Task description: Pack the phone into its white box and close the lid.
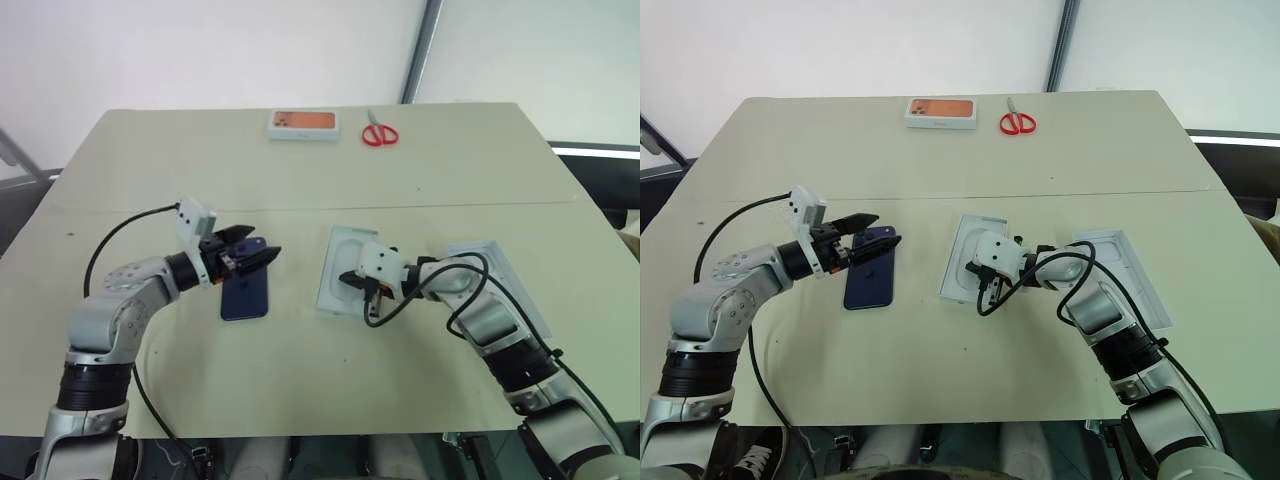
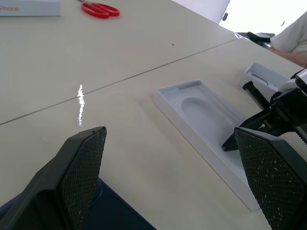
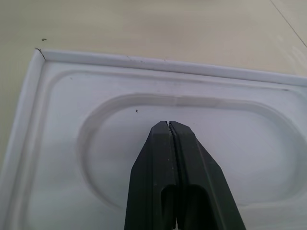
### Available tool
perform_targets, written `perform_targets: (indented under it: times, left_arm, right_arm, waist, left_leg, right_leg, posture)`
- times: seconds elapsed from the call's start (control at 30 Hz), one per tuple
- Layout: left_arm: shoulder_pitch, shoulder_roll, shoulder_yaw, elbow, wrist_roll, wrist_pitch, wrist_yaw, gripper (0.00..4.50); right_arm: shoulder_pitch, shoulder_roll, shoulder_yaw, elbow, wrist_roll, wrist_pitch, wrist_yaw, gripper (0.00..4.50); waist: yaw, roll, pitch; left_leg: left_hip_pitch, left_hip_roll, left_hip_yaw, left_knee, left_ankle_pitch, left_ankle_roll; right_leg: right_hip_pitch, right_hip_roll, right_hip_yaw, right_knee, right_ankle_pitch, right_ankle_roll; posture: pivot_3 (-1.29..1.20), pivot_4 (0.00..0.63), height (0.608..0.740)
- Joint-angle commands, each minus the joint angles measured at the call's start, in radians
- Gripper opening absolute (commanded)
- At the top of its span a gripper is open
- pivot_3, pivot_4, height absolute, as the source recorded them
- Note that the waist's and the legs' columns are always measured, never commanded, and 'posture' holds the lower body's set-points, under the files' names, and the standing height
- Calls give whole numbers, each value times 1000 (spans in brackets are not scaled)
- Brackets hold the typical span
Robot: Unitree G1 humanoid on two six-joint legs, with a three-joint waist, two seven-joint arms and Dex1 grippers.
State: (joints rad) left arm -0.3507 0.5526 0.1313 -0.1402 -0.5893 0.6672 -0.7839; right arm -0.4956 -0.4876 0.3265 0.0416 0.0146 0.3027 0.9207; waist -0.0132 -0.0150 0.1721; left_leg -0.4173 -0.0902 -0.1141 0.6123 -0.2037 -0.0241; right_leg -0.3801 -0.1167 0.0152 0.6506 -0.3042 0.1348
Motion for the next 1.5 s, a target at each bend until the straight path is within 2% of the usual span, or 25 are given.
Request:
perform_targets:
  times: [0.03, 0.27, 0.53, 0.93, 1.13, 1.27, 1.5]
  left_arm:
    - [-20, 3, 8, -13, -2, -20, -3, 4500]
    - [-17, 12, 15, 1, 1, -27, -11, 4500]
    - [-18, 18, 27, 10, -8, -32, -20, 4500]
    - [33, 38, 46, -8, -24, -22, -22, 4500]
    - [54, 44, 69, -17, -45, 10, 0, 4500]
    - [62, 79, 97, -5, -56, 69, 19, 4500]
    - [41, 167, 259, 159, -203, 309, 18, 4500]
  right_arm:
    - [-31, 1, -76, -60, 55, 18, -7, 34]
    - [-41, -124, -179, -6, 56, -7, 5, 34]
    - [-3, -203, -176, 125, -31, -105, -31, 34]
    - [-99, -44, -137, 246, -54, -194, -82, 34]
    - [-110, -82, -155, 278, -77, -232, -88, 34]
    - [-110, -105, -176, 213, -47, -208, -66, 34]
    - [-187, 32, -162, 47, 7, -22, -115, 34]
  waist:
    - [0, 0, 0]
    - [2, 0, 0]
    - [-2, 0, 0]
    - [-6, 0, 0]
    - [2, 1, 0]
    - [-1, 1, 0]
    - [-31, 1, 1]
  left_leg:
    - [-1, 0, 0, 0, 0, 0]
    - [-2, 0, 0, 1, 0, 0]
    - [-3, 0, 1, 0, 0, 0]
    - [-3, 1, 2, 0, 0, 0]
    - [-3, 0, 1, 1, 0, 0]
    - [-5, 0, 1, 1, 0, 0]
    - [-8, 2, 2, -1, 2, -2]
  right_leg:
    - [0, 0, 0, 0, 0, 0]
    - [-1, 0, 0, 0, 0, 0]
    - [-1, 0, 0, 1, 0, 0]
    - [-2, 0, 1, 2, 0, 0]
    - [-5, 0, 1, 1, 0, 0]
    - [-6, 0, 1, 3, 0, 0]
    - [-12, 3, 4, 9, 0, 0]
  posture:
    - [0, 150, 740]
    - [0, 150, 740]
    - [0, 150, 740]
    - [0, 150, 740]
    - [0, 150, 740]
    - [0, 150, 740]
    - [0, 150, 740]
